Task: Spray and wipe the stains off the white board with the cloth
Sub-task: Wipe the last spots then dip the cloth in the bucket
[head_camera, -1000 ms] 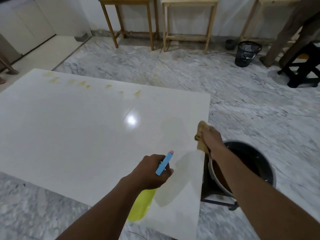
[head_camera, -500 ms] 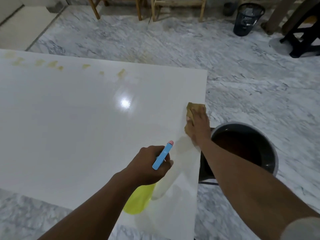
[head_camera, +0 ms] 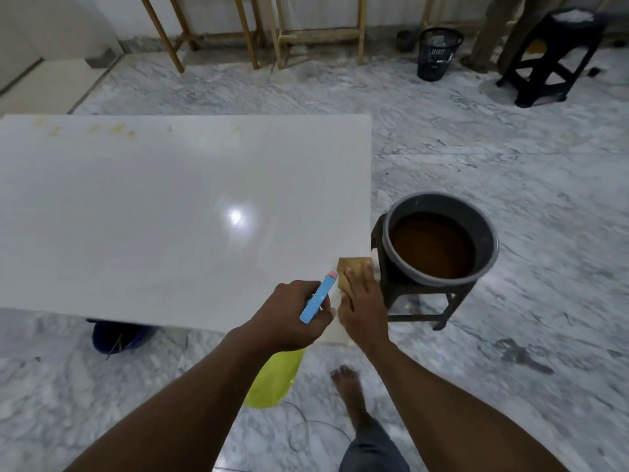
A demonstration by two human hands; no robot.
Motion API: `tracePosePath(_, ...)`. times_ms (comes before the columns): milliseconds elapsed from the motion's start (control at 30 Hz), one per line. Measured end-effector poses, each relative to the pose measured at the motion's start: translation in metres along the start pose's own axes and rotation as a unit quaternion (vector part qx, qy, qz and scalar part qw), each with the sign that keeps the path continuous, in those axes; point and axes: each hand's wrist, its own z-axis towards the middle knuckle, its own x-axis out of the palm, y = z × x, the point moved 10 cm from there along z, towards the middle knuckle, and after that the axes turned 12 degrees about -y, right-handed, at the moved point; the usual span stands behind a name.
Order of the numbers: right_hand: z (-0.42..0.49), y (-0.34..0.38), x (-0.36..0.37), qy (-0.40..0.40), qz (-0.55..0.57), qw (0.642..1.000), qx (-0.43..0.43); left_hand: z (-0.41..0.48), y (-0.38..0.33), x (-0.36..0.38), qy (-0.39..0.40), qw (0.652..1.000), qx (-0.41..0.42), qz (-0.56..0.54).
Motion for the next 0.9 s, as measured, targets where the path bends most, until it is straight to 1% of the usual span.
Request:
tracePosePath(167,-0.110,0.005,-0.017,-0.002,0.027,1.000,-0.011,-0.095,0.003,0.014,0.002,1.000,0.013,-0.002)
tracePosePath(233,-0.138,0.005,-0.023,0.017,0.037,0.999,-0.008,-0.125,0.003,0.017,0.006,1.000,0.012,-0.002)
tracePosePath(267,-0.147,0.008,-0.027,0.041,0.047,0.998,-0.003,-0.137,0.004,0.018,0.007,1.000,0.009,-0.002)
tracePosePath(300,-0.154,0.011,-0.033,0.062,0.073,0.995,0.014,-0.148,0.004,0.018,0.009,1.000,0.006,-0.002)
tracePosePath(333,-0.161,0.013,-0.045,0.075,0.114,0.989,0.057,-0.158,0.003,0.017,0.011,1.000,0.004,0.000)
tracePosePath(367,-0.166,0.012,-0.056,0.081,0.174,0.973,0.126,-0.165,0.001,0.016,0.012,1.000,0.005,0.004)
tracePosePath(400,-0.174,0.010,-0.065,0.083,0.231,0.946,0.212,-0.170,-0.001,0.014,0.011,1.000,0.008,0.008)
tracePosePath(467,-0.186,0.005,-0.082,0.074,0.312,0.873,0.367,-0.177,-0.008,0.003,0.002,1.000,0.011,0.008)
tracePosePath(500,-0.190,0.003,-0.086,0.077,0.355,0.825,0.433,-0.177,-0.011,-0.002,-0.003,1.000,0.014,0.006)
tracePosePath(533,-0.191,0.005,-0.088,0.090,0.410,0.768,0.484,-0.176,-0.015,-0.008,-0.012,1.000,0.019,0.006)
tracePosePath(567,-0.188,0.013,-0.092,0.108,0.472,0.709,0.512,-0.175,-0.019,-0.014,-0.021,0.999,0.025,0.007)
tracePosePath(600,-0.179,0.021,-0.099,0.116,0.524,0.664,0.521,-0.173,-0.022,-0.019,-0.027,0.999,0.028,0.006)
tracePosePath(633,-0.168,0.028,-0.110,0.117,0.558,0.635,0.521,-0.172,-0.025,-0.022,-0.032,0.999,0.029,0.004)
tracePosePath(667,-0.155,0.032,-0.121,0.117,0.572,0.626,0.517,-0.169,-0.028,-0.024,-0.035,0.999,0.031,0.005)
tracePosePath(700,-0.142,0.035,-0.131,0.113,0.575,0.625,0.516,-0.165,-0.031,-0.025,-0.037,0.999,0.031,0.007)
tracePosePath(767,-0.116,0.034,-0.147,0.098,0.556,0.646,0.513,-0.155,-0.035,-0.026,-0.032,0.999,0.029,0.001)
tracePosePath(800,-0.100,0.030,-0.151,0.091,0.532,0.670,0.509,-0.147,-0.039,-0.026,-0.028,0.999,0.028,-0.005)
tracePosePath(900,-0.046,0.012,-0.160,0.049,0.446,0.757,0.476,-0.117,-0.049,-0.029,-0.023,0.999,0.022,-0.020)
